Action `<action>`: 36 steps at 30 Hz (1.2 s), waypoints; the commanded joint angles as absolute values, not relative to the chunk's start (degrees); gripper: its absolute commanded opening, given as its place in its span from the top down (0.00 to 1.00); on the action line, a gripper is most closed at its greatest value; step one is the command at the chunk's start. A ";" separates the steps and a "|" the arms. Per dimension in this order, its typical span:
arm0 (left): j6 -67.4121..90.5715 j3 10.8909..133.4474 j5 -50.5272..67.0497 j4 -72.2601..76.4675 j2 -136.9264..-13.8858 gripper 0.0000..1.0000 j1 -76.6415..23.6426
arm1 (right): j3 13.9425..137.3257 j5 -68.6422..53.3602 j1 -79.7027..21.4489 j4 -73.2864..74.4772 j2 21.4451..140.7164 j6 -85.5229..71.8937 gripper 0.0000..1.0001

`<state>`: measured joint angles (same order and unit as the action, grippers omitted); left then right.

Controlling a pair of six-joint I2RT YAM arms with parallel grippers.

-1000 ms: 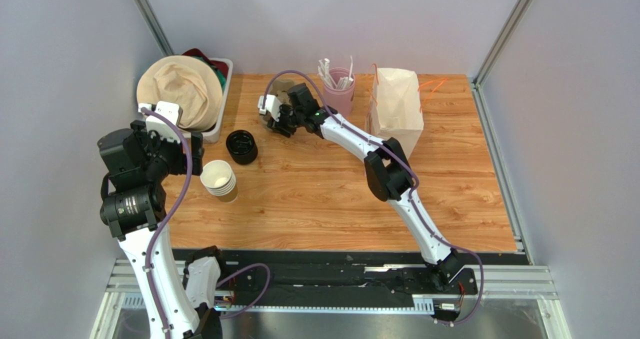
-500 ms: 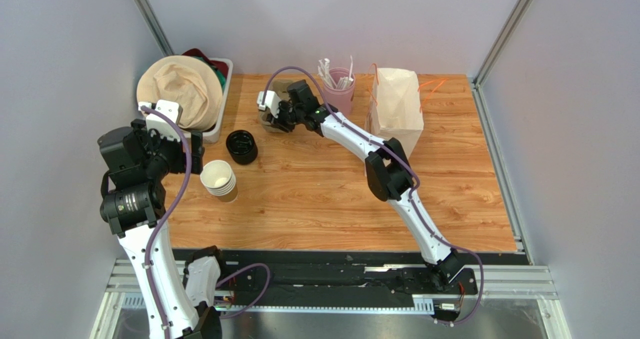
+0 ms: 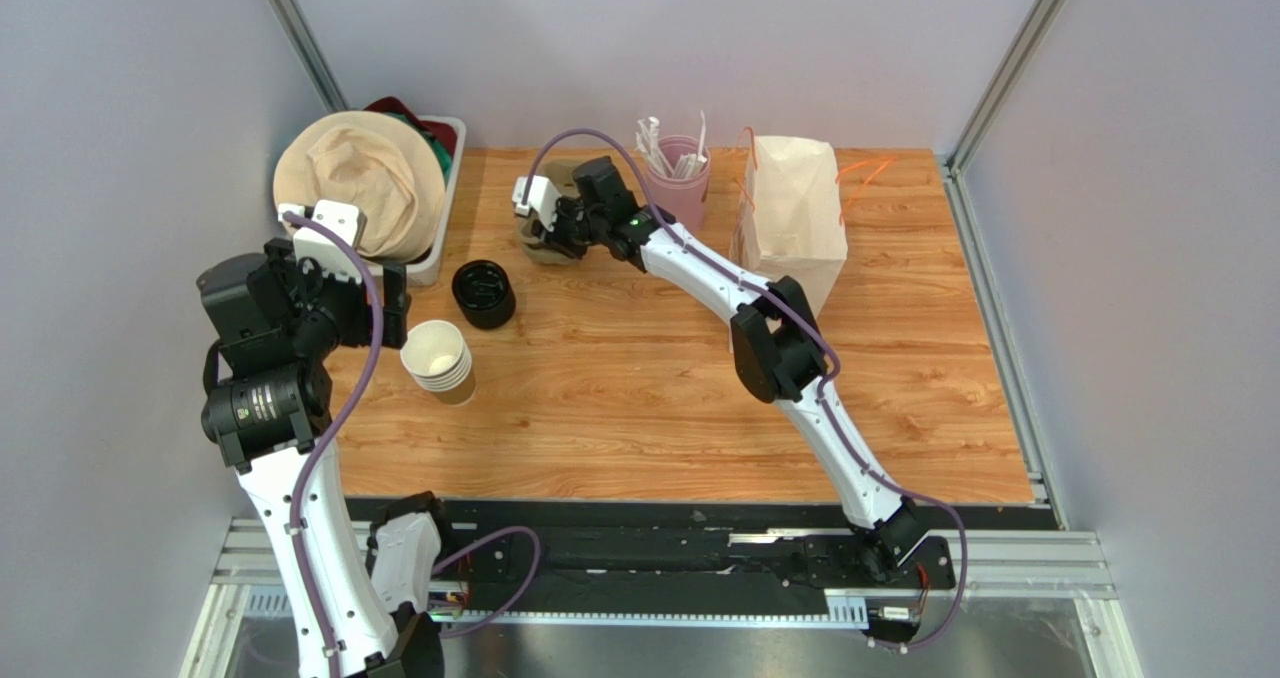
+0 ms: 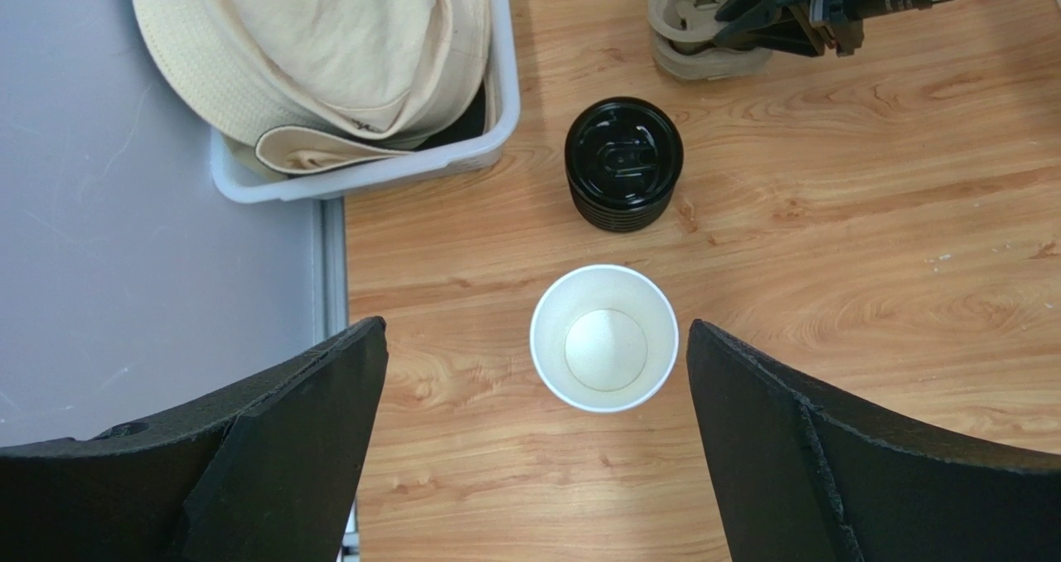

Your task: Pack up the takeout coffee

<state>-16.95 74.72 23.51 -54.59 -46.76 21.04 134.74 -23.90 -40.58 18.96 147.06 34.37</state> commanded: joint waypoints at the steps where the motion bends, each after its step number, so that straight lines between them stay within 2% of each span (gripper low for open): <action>1: -16.08 74.62 24.52 -53.17 -46.76 0.01 21.45 | 138.51 -20.75 -40.52 16.08 144.67 35.33 1.00; 23: -15.82 73.74 25.49 -52.56 -45.44 0.01 22.06 | 137.82 -13.54 -40.78 16.87 133.43 42.54 1.00; 31: -15.73 73.13 25.93 -52.47 -44.21 0.01 22.41 | 135.53 -7.83 -41.39 11.78 130.61 45.70 1.00; 36: -15.64 72.69 25.84 -52.21 -43.95 0.01 22.59 | 134.39 -7.12 -41.92 15.19 127.80 46.41 1.00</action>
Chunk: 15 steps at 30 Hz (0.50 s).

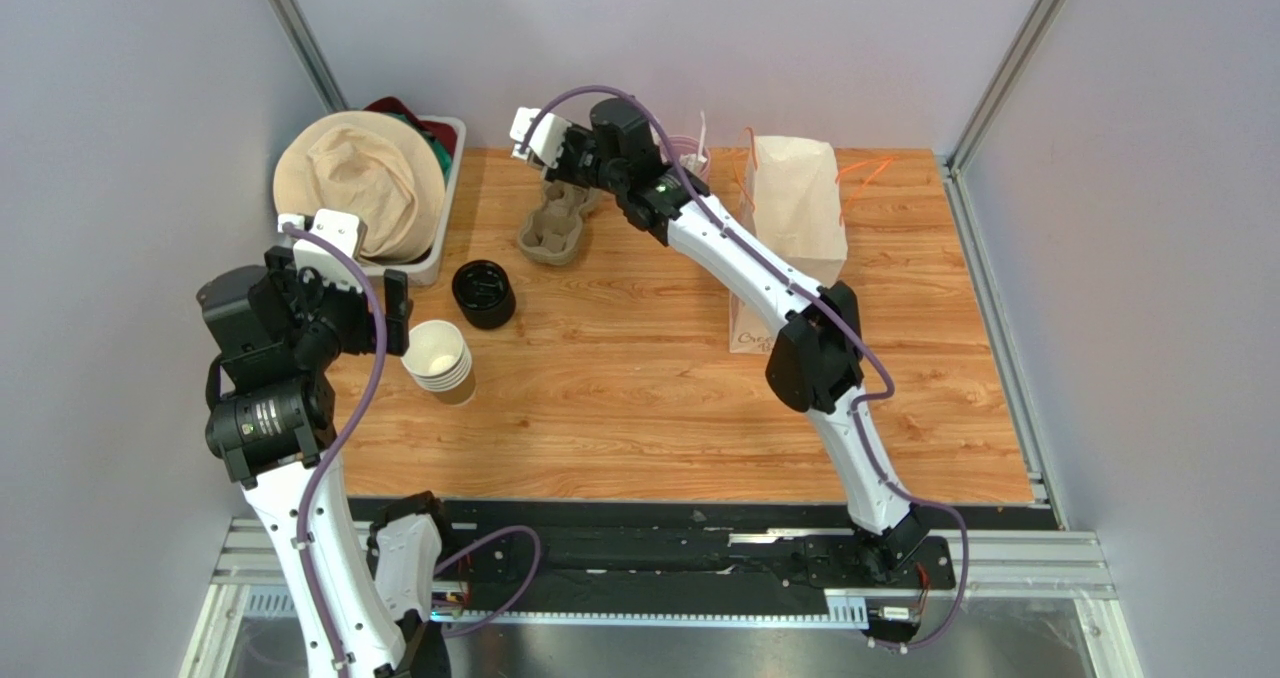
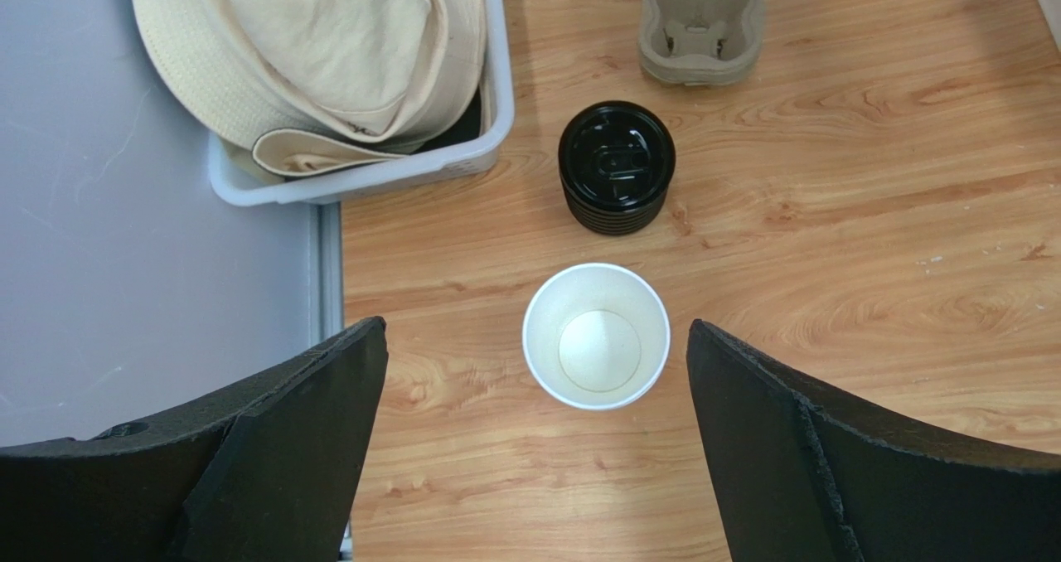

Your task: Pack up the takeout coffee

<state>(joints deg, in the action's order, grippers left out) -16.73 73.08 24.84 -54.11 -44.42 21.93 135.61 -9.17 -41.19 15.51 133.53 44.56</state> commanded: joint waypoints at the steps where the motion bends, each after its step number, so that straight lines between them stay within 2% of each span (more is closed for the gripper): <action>1: -15.56 72.69 26.01 -52.03 -43.95 0.01 22.50 | 133.69 -7.03 -42.18 16.08 126.14 46.41 1.00; 5: -15.56 72.69 26.37 -51.94 -43.33 0.01 22.59 | 127.72 -5.98 -43.24 20.90 120.25 46.93 1.00; 15: -15.38 72.60 27.51 -51.68 -41.93 0.01 22.59 | 96.80 2.00 -47.63 24.44 101.00 49.83 1.00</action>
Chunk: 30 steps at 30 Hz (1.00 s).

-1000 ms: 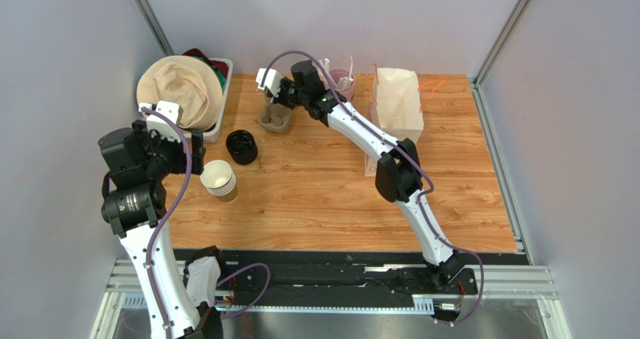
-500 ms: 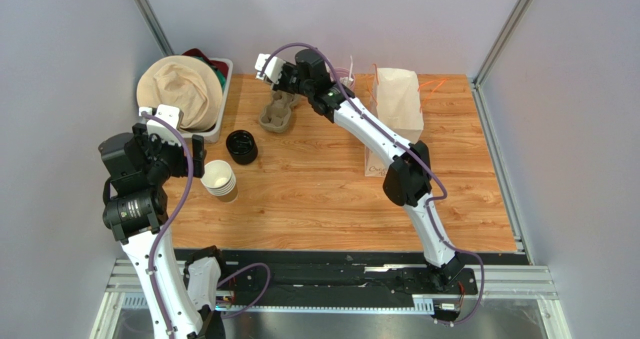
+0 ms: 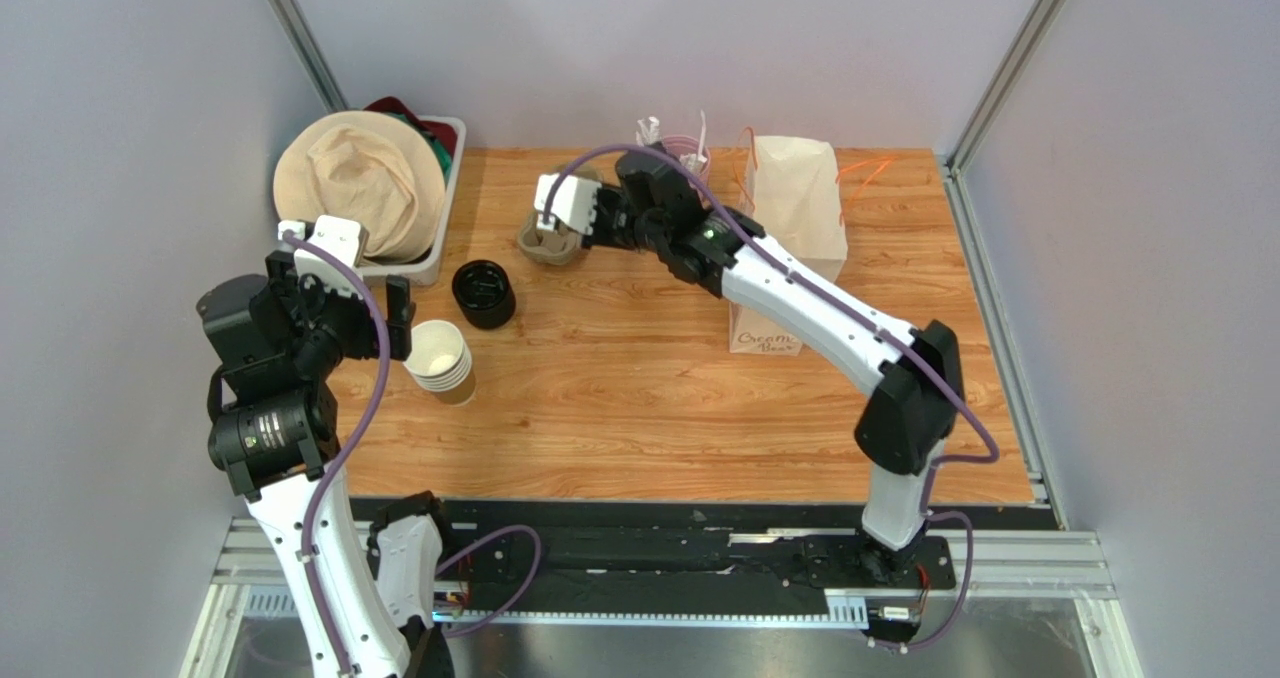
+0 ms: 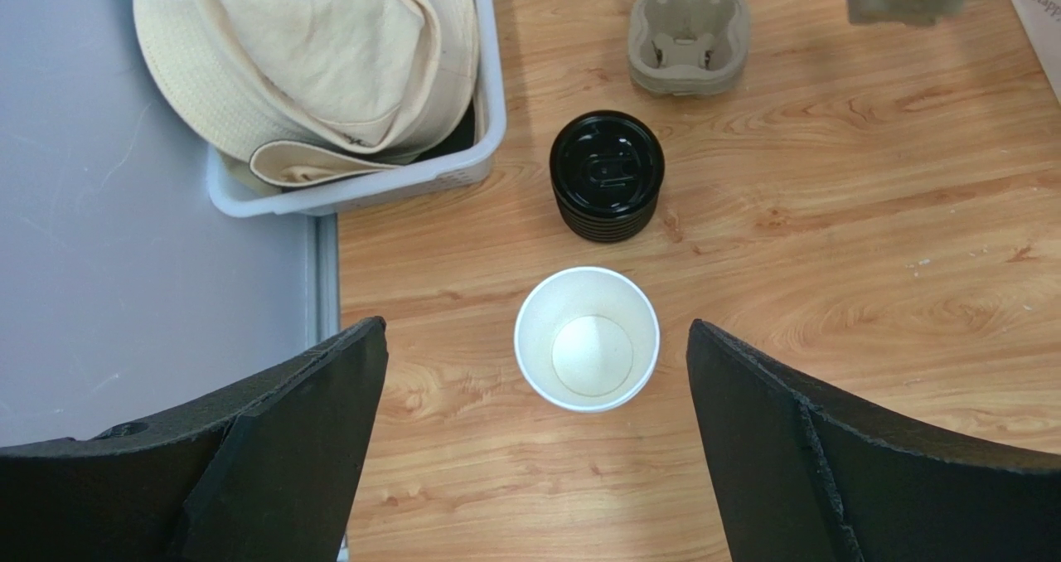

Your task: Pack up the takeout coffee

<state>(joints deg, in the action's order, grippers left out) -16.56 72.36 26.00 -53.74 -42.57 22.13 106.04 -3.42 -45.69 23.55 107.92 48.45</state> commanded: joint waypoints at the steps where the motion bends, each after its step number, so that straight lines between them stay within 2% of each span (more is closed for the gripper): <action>1: -15.38 72.60 27.86 -51.77 -41.75 0.01 22.67 | 93.37 2.89 -48.16 23.04 98.12 49.83 1.00; 2: -15.38 72.60 27.86 -51.68 -41.84 0.01 22.59 | 85.86 5.08 -48.60 18.94 96.87 48.88 1.00; 5: -15.38 72.42 28.47 -51.68 -41.48 0.01 22.67 | 73.80 9.29 -50.36 10.76 92.65 45.55 1.00; 9: -15.29 72.07 28.74 -51.68 -40.78 0.01 22.59 | 65.86 13.61 -53.51 5.72 90.62 41.15 1.00; 15: -15.73 72.07 28.39 -51.94 -39.82 0.01 22.59 | 63.54 17.40 -58.26 6.23 91.14 37.10 0.99; 17: -15.73 71.81 28.04 -51.94 -39.46 0.01 22.59 | 64.42 15.22 -59.23 9.91 90.97 35.69 0.92; 18: -15.91 71.63 27.95 -51.94 -39.29 0.01 22.59 | 64.86 14.60 -60.20 11.15 90.79 34.90 0.78; 20: -16.00 71.37 27.95 -51.94 -39.20 0.01 22.59 | 66.79 11.88 -61.08 15.70 90.53 32.88 0.63; 21: -16.08 71.37 27.78 -52.03 -39.11 0.01 22.59 | 67.58 11.17 -61.61 17.12 90.27 32.35 0.51; 24: -16.17 71.37 27.69 -52.03 -39.11 0.01 22.59 | 69.69 8.79 -61.87 21.00 89.65 29.98 0.35; 27: -16.17 71.37 27.77 -52.03 -39.29 0.01 22.59 | 71.71 8.61 -61.09 23.02 88.86 28.74 0.28; 30: -16.08 71.28 28.13 -52.21 -39.29 0.01 22.59 | 76.62 5.90 -56.37 25.92 89.64 25.68 0.27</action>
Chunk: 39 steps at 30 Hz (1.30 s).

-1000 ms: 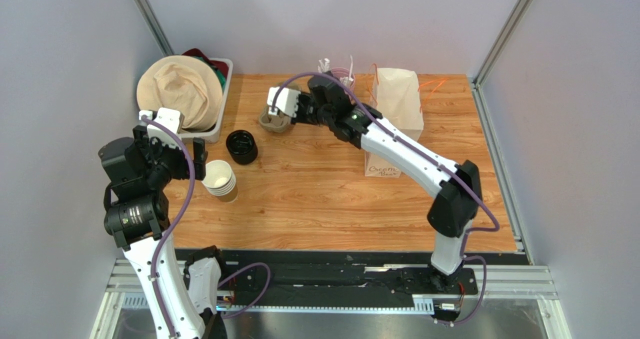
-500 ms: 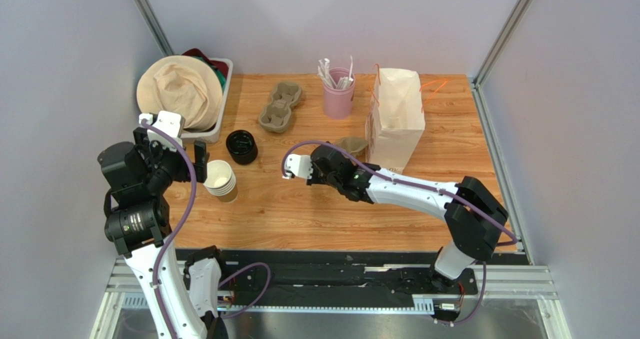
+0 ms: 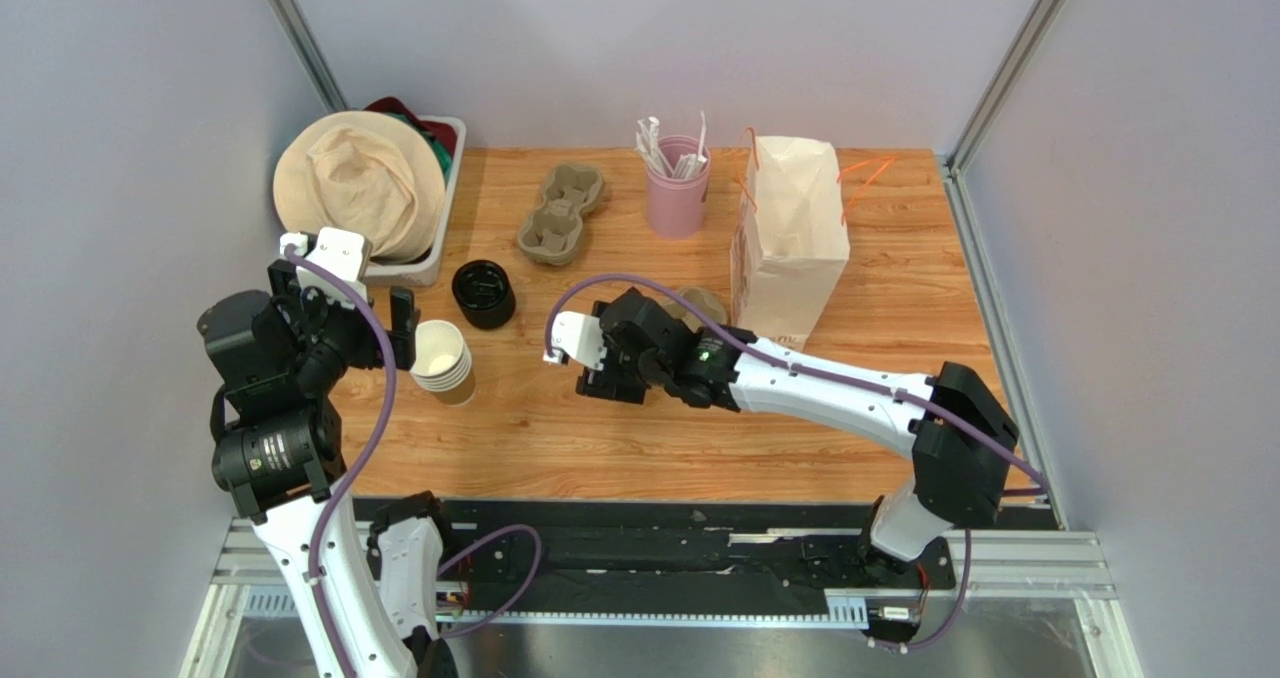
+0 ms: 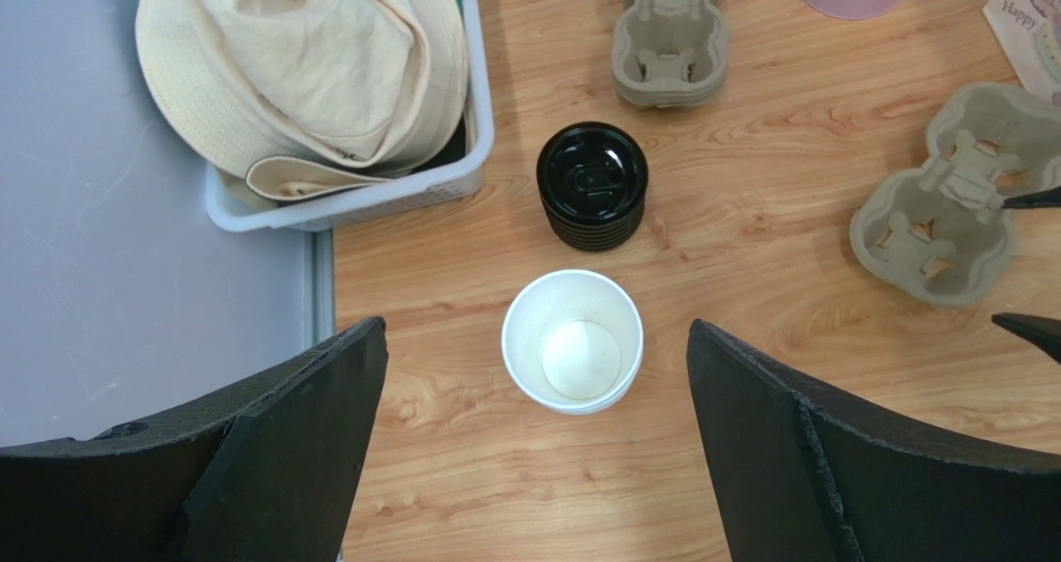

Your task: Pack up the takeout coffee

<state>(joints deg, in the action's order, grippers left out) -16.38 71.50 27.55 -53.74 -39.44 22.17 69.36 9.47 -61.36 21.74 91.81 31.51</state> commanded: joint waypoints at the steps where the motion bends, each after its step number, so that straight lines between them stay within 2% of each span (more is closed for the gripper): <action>1: -16.08 71.19 28.39 -52.12 -39.37 0.01 22.59 | 78.29 4.76 -54.42 26.97 90.52 24.18 0.28; 6: -16.08 70.66 29.18 -52.21 -39.37 0.01 22.59 | 89.89 -6.50 -43.87 36.64 99.82 17.41 0.30; 15: -16.08 70.14 29.53 -52.29 -39.29 0.01 22.59 | 91.05 -4.57 -43.68 42.01 108.54 16.00 0.28; 28: -16.00 69.79 30.23 -52.30 -39.38 0.01 22.59 | 89.39 -2.11 -39.64 42.37 112.15 9.84 0.28; 39: -15.82 69.70 30.67 -52.21 -39.64 0.01 22.67 | 89.74 -6.32 -38.94 42.72 114.96 10.02 0.29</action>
<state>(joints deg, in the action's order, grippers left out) -16.38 70.00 29.58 -53.76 -39.48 22.17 89.62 -3.68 -38.54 43.48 114.26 11.29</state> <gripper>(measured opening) 0.990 0.712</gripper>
